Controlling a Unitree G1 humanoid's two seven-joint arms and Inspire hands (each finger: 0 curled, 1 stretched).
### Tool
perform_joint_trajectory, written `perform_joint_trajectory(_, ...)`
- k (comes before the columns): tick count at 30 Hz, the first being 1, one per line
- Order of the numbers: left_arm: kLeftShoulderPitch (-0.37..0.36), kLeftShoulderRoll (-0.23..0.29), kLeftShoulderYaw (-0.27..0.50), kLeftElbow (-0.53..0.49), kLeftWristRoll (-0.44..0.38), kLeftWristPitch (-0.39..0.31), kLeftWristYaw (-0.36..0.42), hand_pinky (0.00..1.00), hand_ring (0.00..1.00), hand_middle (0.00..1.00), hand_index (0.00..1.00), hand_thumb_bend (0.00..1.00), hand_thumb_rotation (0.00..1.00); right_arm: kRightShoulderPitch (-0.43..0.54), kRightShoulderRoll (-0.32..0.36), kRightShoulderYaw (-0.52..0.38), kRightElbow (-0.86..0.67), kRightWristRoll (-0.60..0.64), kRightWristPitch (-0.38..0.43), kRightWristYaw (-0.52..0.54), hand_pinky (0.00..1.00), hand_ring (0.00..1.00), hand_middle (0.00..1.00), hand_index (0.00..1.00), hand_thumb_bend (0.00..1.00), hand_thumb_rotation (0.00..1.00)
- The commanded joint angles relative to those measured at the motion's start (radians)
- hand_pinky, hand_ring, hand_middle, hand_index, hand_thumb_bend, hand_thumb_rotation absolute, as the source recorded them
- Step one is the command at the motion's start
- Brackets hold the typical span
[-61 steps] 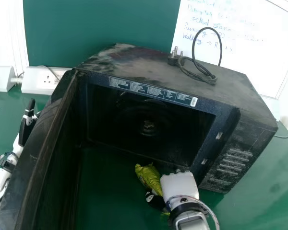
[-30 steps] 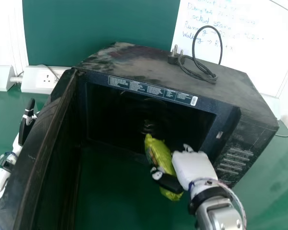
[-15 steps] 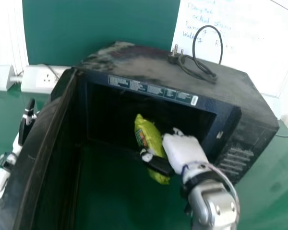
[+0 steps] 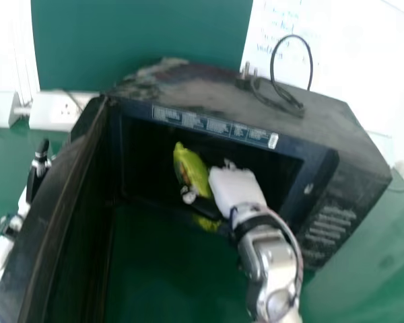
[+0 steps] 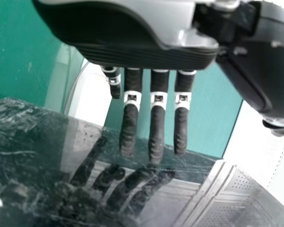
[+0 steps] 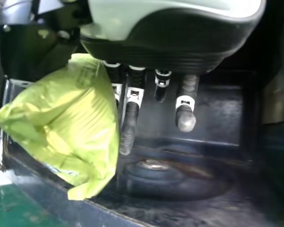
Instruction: Put biscuit inside oven
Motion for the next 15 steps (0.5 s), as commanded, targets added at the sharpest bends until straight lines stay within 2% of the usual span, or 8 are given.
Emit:
perform_joint_trajectory(1, 0.018, -0.006, -0.005, -0.015, 0.0, 0.011, 0.005, 0.24, 0.3, 0.4, 0.49, 0.52, 0.08, -0.053, -0.016, 0.016, 0.069, 0.025, 0.001, -0.068, 0.1, 0.17, 0.47, 0.49, 0.53, 0.0)
perform_joint_trajectory(8, 0.02, -0.006, -0.006, -0.021, -0.003, 0.015, 0.005, 0.23, 0.3, 0.41, 0.49, 0.52, 0.09, -0.135, -0.052, 0.049, 0.251, 0.118, -0.021, -0.247, 0.11, 0.17, 0.47, 0.49, 0.53, 0.0)
perform_joint_trajectory(15, 0.021, -0.004, -0.004, -0.021, -0.001, 0.018, 0.004, 0.23, 0.3, 0.4, 0.49, 0.52, 0.09, -0.213, -0.094, 0.112, 0.394, 0.142, -0.043, -0.4, 0.12, 0.18, 0.47, 0.49, 0.53, 0.0)
